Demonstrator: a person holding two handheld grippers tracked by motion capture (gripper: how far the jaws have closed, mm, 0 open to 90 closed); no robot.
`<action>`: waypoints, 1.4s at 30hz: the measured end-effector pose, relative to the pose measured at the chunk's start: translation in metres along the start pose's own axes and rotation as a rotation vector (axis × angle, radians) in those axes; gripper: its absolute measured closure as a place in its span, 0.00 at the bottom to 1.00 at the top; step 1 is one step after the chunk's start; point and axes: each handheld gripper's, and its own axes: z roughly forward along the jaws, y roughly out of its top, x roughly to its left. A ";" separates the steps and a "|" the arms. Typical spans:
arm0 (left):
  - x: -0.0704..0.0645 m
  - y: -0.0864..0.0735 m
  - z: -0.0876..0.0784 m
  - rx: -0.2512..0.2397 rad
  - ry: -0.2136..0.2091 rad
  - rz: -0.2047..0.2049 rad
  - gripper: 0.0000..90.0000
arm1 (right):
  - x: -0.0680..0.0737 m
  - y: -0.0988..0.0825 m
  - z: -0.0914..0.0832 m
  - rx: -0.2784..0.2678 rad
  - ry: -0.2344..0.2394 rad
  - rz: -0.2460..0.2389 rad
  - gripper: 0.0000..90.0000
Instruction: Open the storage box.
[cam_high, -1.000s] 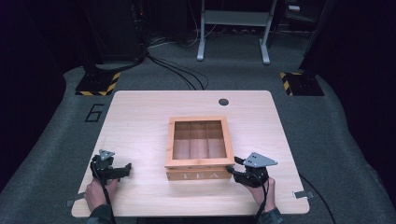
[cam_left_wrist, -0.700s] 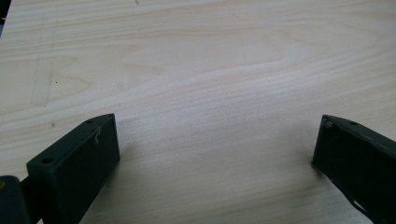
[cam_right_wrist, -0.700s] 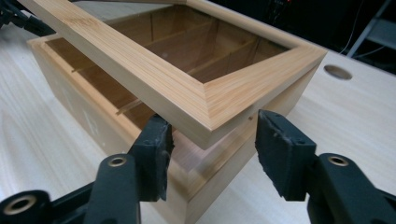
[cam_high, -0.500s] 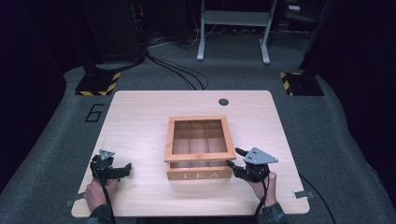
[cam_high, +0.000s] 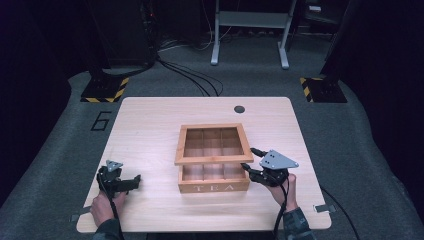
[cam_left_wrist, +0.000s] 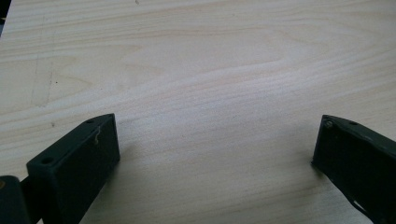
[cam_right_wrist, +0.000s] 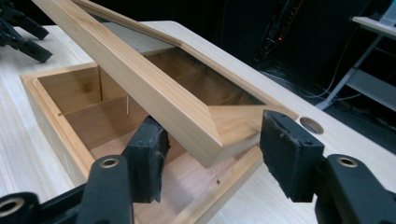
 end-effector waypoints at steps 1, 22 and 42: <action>0.000 0.000 0.000 0.000 0.000 0.000 0.00 | -0.001 0.003 0.001 0.003 -0.004 -0.007 0.46; 0.000 0.000 0.000 0.000 0.000 0.000 0.00 | -0.037 0.037 0.012 -0.073 0.068 0.015 0.47; 0.000 0.000 0.000 0.000 0.000 0.000 0.00 | -0.078 0.063 0.029 -0.104 0.169 0.172 0.47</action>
